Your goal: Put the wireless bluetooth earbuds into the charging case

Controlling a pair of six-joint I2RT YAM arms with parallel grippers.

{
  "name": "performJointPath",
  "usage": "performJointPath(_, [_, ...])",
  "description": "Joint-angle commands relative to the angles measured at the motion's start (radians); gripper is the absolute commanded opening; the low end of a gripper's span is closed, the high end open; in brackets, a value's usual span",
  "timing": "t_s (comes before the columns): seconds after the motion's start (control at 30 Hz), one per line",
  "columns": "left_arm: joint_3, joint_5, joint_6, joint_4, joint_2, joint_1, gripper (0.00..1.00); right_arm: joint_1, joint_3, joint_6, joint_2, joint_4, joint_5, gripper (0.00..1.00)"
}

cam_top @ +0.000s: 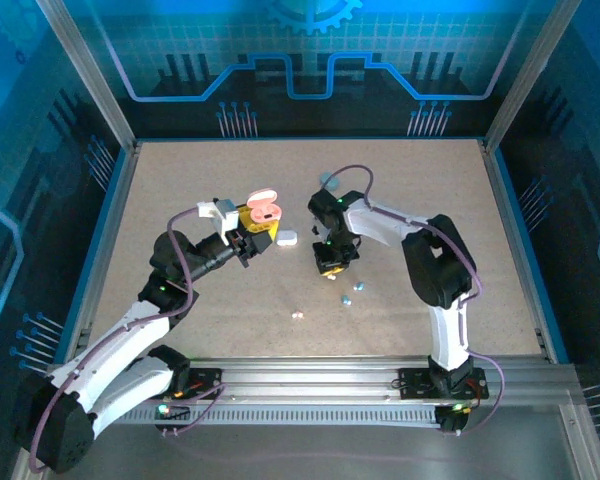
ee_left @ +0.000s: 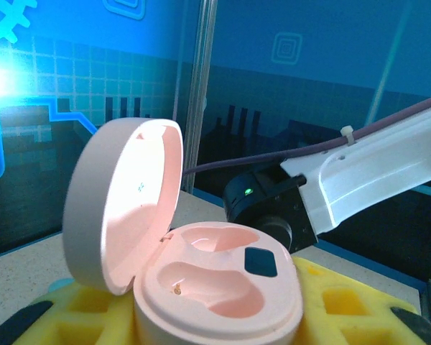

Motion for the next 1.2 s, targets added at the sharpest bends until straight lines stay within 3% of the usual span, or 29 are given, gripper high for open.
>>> performJointPath(0.0, [0.015, -0.015, 0.016, 0.006, -0.011, 0.006, 0.33, 0.028, 0.036, -0.021, 0.034, -0.056, 0.078, 0.21])
performJointPath(0.47, [0.016, -0.015, 0.013, 0.006, -0.008, 0.005, 0.33, 0.05, 0.026, -0.016, 0.059, -0.076, 0.093, 0.27])
performJointPath(1.17, [0.018, -0.012, 0.011, 0.007, -0.006, 0.006, 0.33, 0.052, 0.04, -0.014, 0.088, -0.066, 0.081, 0.26])
